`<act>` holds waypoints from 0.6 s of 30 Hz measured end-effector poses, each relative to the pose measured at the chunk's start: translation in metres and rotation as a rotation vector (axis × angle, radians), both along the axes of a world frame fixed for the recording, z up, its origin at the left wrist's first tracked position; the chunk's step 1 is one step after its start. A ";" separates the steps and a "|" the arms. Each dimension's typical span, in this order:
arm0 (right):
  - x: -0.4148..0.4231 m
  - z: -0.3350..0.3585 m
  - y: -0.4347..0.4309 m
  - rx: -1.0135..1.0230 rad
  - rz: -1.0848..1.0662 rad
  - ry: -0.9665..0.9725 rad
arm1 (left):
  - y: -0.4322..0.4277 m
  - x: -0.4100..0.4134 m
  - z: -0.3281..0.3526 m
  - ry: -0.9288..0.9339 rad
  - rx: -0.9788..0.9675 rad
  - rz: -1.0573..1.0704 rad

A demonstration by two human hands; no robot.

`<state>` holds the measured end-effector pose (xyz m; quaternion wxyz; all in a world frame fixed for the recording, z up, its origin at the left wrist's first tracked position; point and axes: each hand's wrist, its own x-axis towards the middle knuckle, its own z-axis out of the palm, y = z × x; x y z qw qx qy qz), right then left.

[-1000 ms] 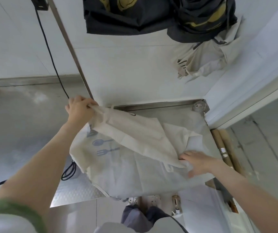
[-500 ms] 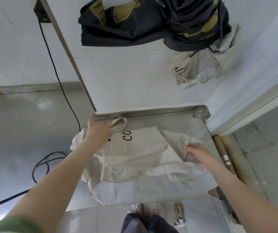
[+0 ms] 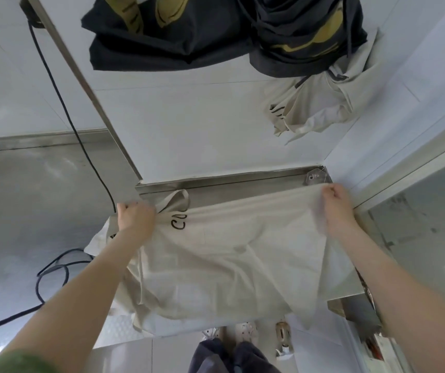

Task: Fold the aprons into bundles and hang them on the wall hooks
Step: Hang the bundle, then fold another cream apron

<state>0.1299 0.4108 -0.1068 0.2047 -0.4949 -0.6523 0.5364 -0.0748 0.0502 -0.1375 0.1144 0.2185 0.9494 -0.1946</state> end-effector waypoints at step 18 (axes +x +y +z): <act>0.047 -0.070 -0.024 -0.062 0.442 -0.753 | -0.010 0.039 -0.013 -0.454 -0.184 -0.569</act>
